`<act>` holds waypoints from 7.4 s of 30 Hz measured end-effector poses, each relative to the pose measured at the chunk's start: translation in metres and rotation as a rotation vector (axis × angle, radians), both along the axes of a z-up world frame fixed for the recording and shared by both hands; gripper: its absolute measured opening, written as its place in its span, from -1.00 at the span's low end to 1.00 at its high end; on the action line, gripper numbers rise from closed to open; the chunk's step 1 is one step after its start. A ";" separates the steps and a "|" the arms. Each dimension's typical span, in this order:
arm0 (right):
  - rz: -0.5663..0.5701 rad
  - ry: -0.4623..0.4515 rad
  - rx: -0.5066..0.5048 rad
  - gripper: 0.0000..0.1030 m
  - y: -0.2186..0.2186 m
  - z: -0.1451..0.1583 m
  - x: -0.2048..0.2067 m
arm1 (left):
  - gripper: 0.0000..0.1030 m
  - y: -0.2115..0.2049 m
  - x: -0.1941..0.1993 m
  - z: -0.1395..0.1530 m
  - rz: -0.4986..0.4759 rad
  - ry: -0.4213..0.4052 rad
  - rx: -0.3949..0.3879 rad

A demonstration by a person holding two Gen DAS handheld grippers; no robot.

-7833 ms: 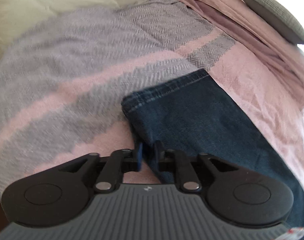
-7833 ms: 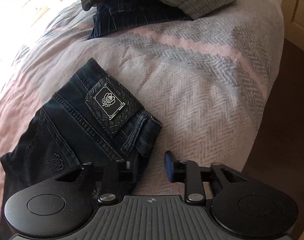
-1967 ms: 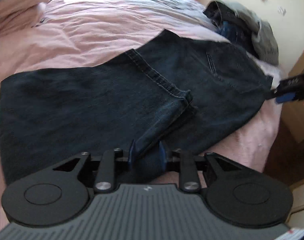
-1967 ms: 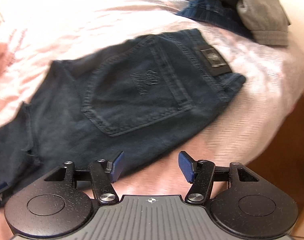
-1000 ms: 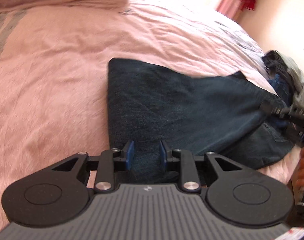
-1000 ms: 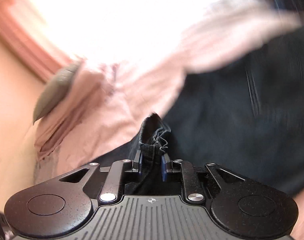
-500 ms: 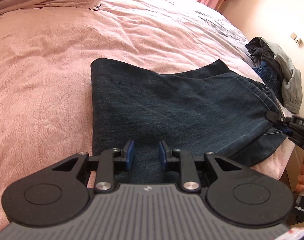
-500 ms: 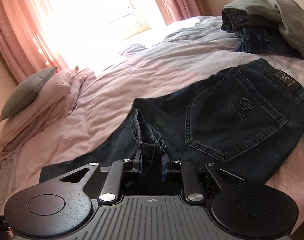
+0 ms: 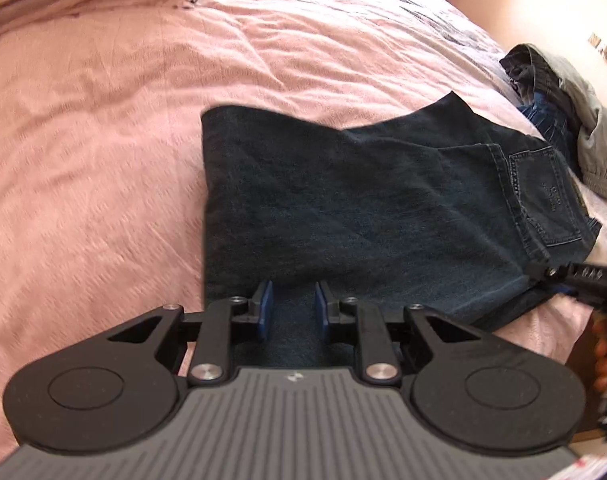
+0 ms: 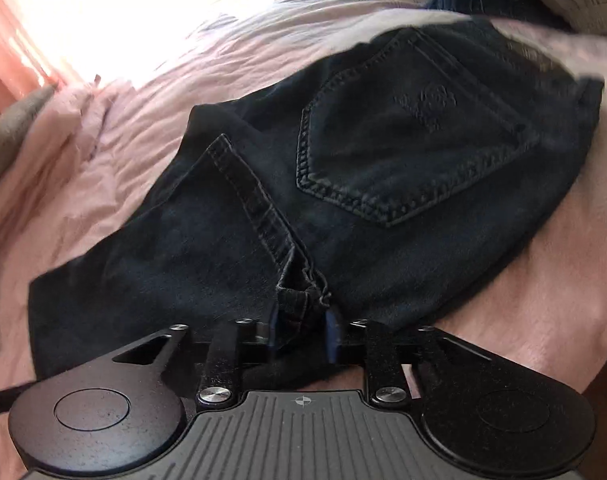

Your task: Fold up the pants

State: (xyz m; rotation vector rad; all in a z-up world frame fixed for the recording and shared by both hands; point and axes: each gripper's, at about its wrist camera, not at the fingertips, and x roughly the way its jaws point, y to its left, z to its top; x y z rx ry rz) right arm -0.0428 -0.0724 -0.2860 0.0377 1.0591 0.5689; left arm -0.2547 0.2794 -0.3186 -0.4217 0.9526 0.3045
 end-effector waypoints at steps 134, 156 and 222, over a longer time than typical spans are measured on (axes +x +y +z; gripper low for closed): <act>0.265 0.093 -0.402 -0.09 -0.034 0.050 0.143 | 0.13 0.009 -0.071 0.016 0.476 0.035 -0.232; 0.008 0.010 -0.367 -0.09 -0.066 0.078 0.133 | -0.90 0.053 0.019 0.001 0.221 -0.009 -0.357; 0.313 0.280 0.421 -0.96 -0.176 -0.006 0.342 | -0.47 -0.240 0.223 0.042 0.254 0.033 -0.119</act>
